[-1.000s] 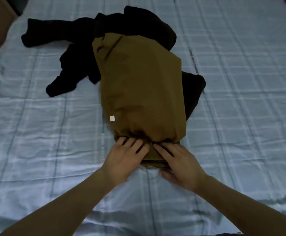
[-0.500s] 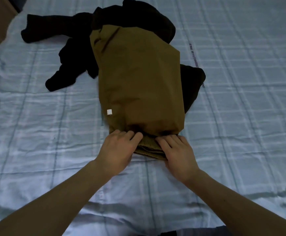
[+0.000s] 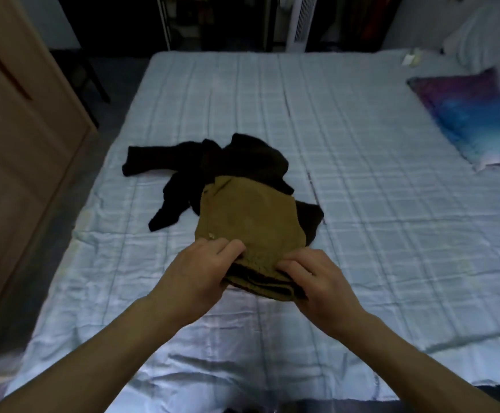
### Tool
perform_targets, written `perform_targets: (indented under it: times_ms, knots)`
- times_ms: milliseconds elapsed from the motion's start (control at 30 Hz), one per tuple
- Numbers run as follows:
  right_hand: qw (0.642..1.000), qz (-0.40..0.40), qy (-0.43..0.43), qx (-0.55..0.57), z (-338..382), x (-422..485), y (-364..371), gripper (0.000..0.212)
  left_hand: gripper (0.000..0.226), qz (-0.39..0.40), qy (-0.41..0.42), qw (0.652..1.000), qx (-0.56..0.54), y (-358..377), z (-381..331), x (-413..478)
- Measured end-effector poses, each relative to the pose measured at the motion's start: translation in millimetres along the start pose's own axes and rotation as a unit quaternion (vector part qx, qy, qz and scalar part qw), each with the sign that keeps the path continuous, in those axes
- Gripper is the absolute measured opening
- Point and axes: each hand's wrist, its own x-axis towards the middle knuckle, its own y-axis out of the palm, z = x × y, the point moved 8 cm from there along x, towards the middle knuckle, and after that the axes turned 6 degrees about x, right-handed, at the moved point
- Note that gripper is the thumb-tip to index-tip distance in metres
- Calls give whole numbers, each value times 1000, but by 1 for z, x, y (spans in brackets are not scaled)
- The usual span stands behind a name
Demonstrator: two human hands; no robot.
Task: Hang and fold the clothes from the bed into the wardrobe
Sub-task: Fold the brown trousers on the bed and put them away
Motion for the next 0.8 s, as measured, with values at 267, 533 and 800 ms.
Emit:
perform_targets:
  times_ms: [267,533,800]
  knots:
    - [997,-61,-38,3,124,84,-175,20,25,-192,136,961,143,-223,-67,-12]
    - [982,-160,-102,19,204,126,-271,10,30,-352,145,912,154,-332,-92,-52]
    - [967,-232,-101,34,217,118,-286,14,69,-381,122,911,100,-307,-90,-76]
